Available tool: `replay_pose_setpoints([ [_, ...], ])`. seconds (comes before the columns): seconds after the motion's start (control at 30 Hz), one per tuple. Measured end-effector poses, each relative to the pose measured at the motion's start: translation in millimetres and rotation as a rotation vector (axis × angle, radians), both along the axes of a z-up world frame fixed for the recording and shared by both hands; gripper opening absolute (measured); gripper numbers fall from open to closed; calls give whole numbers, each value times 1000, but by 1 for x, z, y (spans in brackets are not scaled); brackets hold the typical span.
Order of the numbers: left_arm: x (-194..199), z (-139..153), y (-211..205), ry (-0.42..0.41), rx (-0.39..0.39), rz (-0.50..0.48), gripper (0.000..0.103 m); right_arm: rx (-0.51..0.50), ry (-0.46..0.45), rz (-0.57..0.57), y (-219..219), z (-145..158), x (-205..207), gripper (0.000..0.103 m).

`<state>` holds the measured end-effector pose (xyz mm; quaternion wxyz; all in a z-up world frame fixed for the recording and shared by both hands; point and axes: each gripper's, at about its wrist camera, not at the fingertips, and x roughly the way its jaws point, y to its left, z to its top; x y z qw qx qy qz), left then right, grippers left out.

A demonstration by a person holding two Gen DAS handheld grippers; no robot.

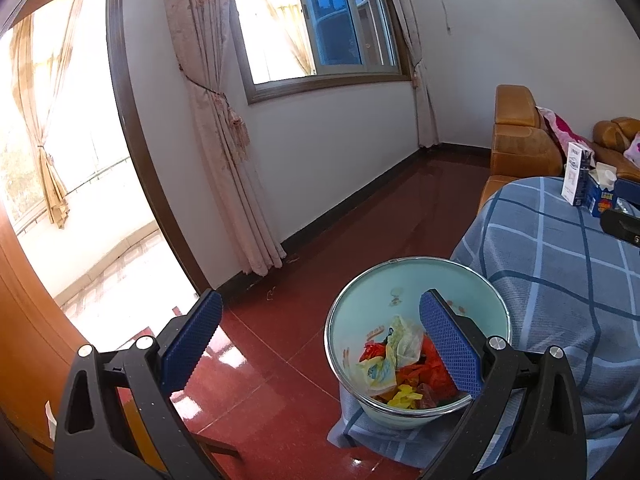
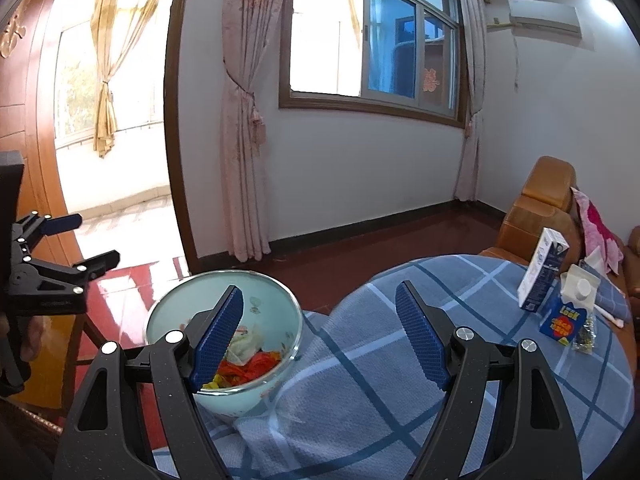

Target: Collect trash

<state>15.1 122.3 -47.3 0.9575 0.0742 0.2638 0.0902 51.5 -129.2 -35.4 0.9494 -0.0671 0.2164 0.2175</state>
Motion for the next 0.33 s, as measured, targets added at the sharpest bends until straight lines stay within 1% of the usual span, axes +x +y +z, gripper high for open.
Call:
replay_pose_setpoints([
  [0.13, 2, 0, 5, 14, -28, 3, 97, -22, 16, -62, -22, -7, 8, 80],
  [0.17, 2, -1, 5, 16, -30, 1, 97, -40, 32, -100, -33, -11, 13, 80],
  [0.23, 3, -4, 4, 25, -31, -7, 97, -66, 77, -187, -63, -22, 26, 80],
  [0.33, 6, -9, 1, 48, -40, -22, 97, -30, 209, -395, -139, -47, 54, 80],
])
